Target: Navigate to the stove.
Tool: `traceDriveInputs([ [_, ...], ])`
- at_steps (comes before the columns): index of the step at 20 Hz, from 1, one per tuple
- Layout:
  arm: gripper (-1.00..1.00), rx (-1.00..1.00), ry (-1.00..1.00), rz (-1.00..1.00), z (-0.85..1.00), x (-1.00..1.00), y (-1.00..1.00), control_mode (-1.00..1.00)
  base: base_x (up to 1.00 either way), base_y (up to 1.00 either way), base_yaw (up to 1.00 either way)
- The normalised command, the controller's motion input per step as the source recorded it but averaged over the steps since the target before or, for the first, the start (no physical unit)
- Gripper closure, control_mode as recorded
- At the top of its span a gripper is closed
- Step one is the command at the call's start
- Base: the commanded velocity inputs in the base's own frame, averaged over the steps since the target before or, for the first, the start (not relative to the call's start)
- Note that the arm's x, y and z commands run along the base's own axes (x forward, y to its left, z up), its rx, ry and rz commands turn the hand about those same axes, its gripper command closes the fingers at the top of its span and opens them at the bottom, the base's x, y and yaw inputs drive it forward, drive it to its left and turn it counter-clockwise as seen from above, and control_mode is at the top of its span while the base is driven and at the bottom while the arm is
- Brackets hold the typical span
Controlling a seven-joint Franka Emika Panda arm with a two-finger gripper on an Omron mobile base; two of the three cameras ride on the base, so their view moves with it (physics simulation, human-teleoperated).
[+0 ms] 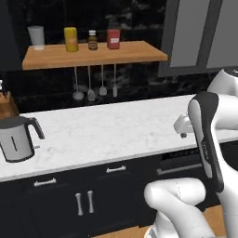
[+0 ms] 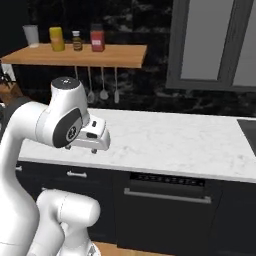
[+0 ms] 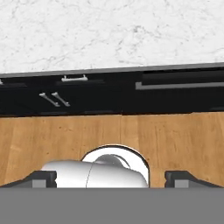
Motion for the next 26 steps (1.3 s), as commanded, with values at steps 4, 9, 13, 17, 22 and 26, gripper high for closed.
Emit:
traceDriveInputs([
  [4,-1.0,0.0,0.0,0.0,0.0,0.0,0.0,1.0,0.0,-0.95,-0.65],
  [9,-1.0,0.0,0.0,0.0,0.0,0.0,0.0,1.0,0.0,-0.33,-0.95],
  [13,-1.0,0.0,0.0,0.0,0.0,0.0,0.0,1.0,0.0,-0.25,-0.98],
  [17,-1.0,0.0,0.0,0.0,0.0,0.0,0.0,1.0,0.0,-0.19,-0.99],
  [22,-1.0,0.0,0.0,0.0,0.0,0.0,0.0,1.0,0.0,-0.01,-1.0],
  [26,-1.0,0.0,0.0,0.0,0.0,0.0,0.0,1.0,0.0,0.0,-1.0],
])
